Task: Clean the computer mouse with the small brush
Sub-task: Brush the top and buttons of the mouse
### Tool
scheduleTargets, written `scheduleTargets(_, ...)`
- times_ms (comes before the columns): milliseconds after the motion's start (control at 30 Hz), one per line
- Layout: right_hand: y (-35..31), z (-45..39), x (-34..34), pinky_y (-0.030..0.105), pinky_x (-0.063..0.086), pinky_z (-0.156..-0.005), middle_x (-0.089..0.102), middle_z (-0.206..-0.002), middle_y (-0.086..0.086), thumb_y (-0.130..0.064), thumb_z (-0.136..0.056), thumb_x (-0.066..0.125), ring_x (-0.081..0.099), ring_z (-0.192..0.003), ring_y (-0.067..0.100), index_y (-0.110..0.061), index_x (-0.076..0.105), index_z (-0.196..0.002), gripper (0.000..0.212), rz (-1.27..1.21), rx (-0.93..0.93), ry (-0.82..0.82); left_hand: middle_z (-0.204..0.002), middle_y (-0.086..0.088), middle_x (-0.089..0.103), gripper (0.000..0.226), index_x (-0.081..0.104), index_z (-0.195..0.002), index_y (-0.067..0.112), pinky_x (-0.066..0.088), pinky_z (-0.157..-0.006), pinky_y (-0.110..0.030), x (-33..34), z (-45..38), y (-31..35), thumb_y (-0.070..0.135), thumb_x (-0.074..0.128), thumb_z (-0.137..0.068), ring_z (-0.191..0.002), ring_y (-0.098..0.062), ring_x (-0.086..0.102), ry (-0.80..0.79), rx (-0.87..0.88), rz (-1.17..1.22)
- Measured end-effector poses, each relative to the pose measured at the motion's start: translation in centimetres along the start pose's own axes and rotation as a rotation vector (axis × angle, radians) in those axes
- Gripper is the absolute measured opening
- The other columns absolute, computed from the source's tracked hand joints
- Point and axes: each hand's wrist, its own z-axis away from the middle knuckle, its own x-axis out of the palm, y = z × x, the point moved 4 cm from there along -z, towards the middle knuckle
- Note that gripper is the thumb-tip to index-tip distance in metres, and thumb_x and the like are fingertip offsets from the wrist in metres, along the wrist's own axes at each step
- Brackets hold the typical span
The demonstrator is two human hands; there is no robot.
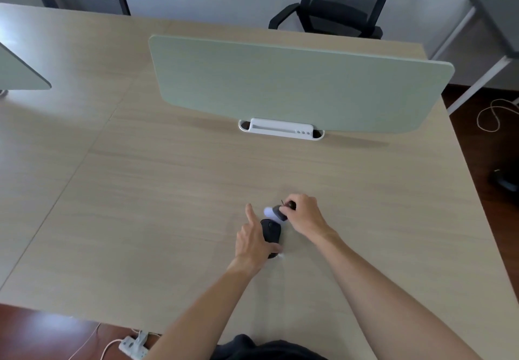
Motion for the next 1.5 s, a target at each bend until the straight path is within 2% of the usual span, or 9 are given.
scheduleTargets(100,2.1,1.2,0.6,0.030,0.042,-0.062,0.060,-0.089,0.011,-0.013,-0.082,0.056,0.058,-0.076,0.033,-0.008,0.061,-0.083,0.008,0.125,0.115,-0.056,-0.081,-0.001,0.055,0.129,-0.001,-0.151,0.012,0.046,-0.068,-0.028,-0.2,0.1,0.2,0.028,0.089,-0.059,-0.078,-0.022,0.053,0.002,0.003,-0.004)
scheduleTargets(200,3.8,1.5,0.6,0.028,0.035,-0.054,0.055,-0.073,0.007,-0.006,-0.075,0.052,0.047,-0.063,0.028,-0.007,0.054,-0.069,0.007,0.040,0.196,-0.015,-0.078,-0.001,0.052,0.127,0.003,-0.149,0.014,0.045,-0.066,-0.029,-0.2,0.3,0.2,0.027,0.089,-0.057,-0.078,-0.024,0.052,-0.001,-0.005,0.015)
scheduleTargets(333,3.8,2.0,0.5,0.022,0.032,-0.050,0.044,-0.061,-0.001,-0.009,-0.085,0.062,0.040,-0.060,0.020,-0.005,0.053,-0.067,0.020,-0.239,0.108,0.126,-0.081,-0.001,0.053,0.122,0.007,-0.149,0.013,0.045,-0.067,-0.028,-0.3,0.4,0.3,0.026,0.088,-0.058,-0.078,-0.023,0.052,-0.002,0.009,0.021)
scheduleTargets(567,4.3,1.5,0.5,0.032,0.050,-0.061,0.065,-0.075,0.005,-0.011,-0.077,0.057,0.060,-0.070,0.028,-0.005,0.065,-0.075,0.011,-0.087,0.160,0.026,-0.090,-0.003,0.053,0.113,0.017,-0.145,0.015,0.046,-0.071,-0.030,-0.4,0.5,0.5,0.026,0.088,-0.058,-0.085,-0.024,0.051,-0.022,0.007,0.023)
scheduleTargets(667,3.4,1.6,0.1,0.031,0.047,-0.059,0.056,-0.066,0.003,-0.013,-0.083,0.063,0.057,-0.068,0.031,-0.002,0.063,-0.074,0.014,-0.200,0.087,0.132,-0.098,-0.002,0.049,0.108,0.021,-0.143,0.016,0.049,-0.076,-0.033,-0.4,0.5,0.6,0.027,0.088,-0.059,-0.098,-0.028,0.055,-0.030,0.007,0.033)
scheduleTargets(867,3.7,1.7,0.5,0.023,0.037,-0.050,0.058,-0.064,0.002,-0.006,-0.072,0.062,0.048,-0.060,0.018,-0.003,0.065,-0.067,0.006,-0.107,0.103,-0.019,-0.102,-0.004,0.051,0.098,0.029,-0.136,0.014,0.047,-0.073,-0.032,-0.4,0.1,0.2,0.030,0.087,-0.059,-0.093,-0.024,0.049,-0.052,0.018,0.044)
scheduleTargets(1033,2.9,2.7,0.1,0.020,0.038,-0.053,0.052,-0.064,0.001,-0.012,-0.082,0.067,0.045,-0.060,0.017,-0.002,0.062,-0.074,0.014,-0.317,0.028,0.171,-0.122,-0.007,0.045,0.075,0.037,-0.132,0.015,0.042,-0.085,-0.030,-0.1,-0.1,-0.1,0.040,0.074,-0.073,-0.113,-0.028,0.047,-0.081,0.038,0.000)
scheduleTargets(1233,5.0,3.8,0.6,0.030,0.027,-0.050,0.035,-0.055,-0.002,-0.010,-0.080,0.058,0.029,-0.054,0.018,-0.015,0.035,-0.059,0.032,-0.185,0.076,0.185,-0.152,0.004,0.022,0.073,0.034,-0.142,0.035,0.042,-0.101,-0.043,-1.2,-1.0,0.5,0.007,0.051,-0.077,-0.131,-0.027,0.030,-0.199,0.363,-0.354)
scheduleTargets(1500,4.1,4.1,1.3,0.026,0.038,-0.052,0.050,-0.060,-0.001,-0.015,-0.078,0.067,0.045,-0.054,0.015,-0.006,0.058,-0.071,0.015,-0.295,-0.004,0.060,-0.139,0.010,0.042,0.073,0.037,-0.141,0.042,0.041,-0.103,-0.042,-1.7,-2.1,-0.1,-0.005,0.039,-0.085,-0.124,-0.024,0.038,-0.316,0.452,-0.505)
